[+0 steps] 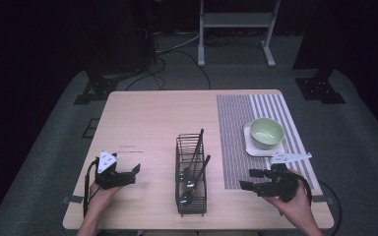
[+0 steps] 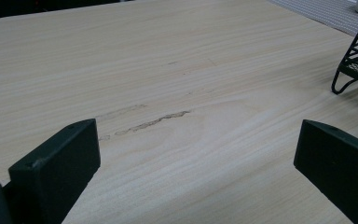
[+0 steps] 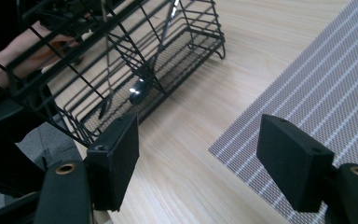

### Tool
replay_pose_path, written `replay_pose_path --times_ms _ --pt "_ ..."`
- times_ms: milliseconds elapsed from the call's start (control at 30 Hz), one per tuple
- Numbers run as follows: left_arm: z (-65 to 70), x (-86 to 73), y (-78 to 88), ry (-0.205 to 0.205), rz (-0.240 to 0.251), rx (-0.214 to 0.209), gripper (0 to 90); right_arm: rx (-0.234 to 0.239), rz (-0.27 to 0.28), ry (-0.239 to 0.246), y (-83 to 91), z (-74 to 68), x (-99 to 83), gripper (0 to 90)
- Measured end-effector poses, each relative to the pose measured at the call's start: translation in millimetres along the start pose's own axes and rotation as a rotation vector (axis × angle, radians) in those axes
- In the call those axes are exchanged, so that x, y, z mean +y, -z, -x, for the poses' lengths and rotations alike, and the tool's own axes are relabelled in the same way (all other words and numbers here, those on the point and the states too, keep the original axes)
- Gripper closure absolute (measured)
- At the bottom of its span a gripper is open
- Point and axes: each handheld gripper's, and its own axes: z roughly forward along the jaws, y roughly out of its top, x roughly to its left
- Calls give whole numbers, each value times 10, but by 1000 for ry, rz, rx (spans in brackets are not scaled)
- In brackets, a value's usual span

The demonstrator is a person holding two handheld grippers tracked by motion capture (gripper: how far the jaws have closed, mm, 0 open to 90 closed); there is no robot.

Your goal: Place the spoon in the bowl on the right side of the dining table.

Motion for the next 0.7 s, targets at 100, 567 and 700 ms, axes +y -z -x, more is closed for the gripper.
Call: replay_pose_path --times_ms 100,567,700 --pt "1 -1 -1 -1 0 -1 0 8 -1 8 -15 -27 47 287" --pt "3 2 0 -4 0 -4 0 61 -18 44 -95 -164 314 287" --pt "1 2 1 -3 2 -4 0 73 -17 40 -101 -178 364 287"
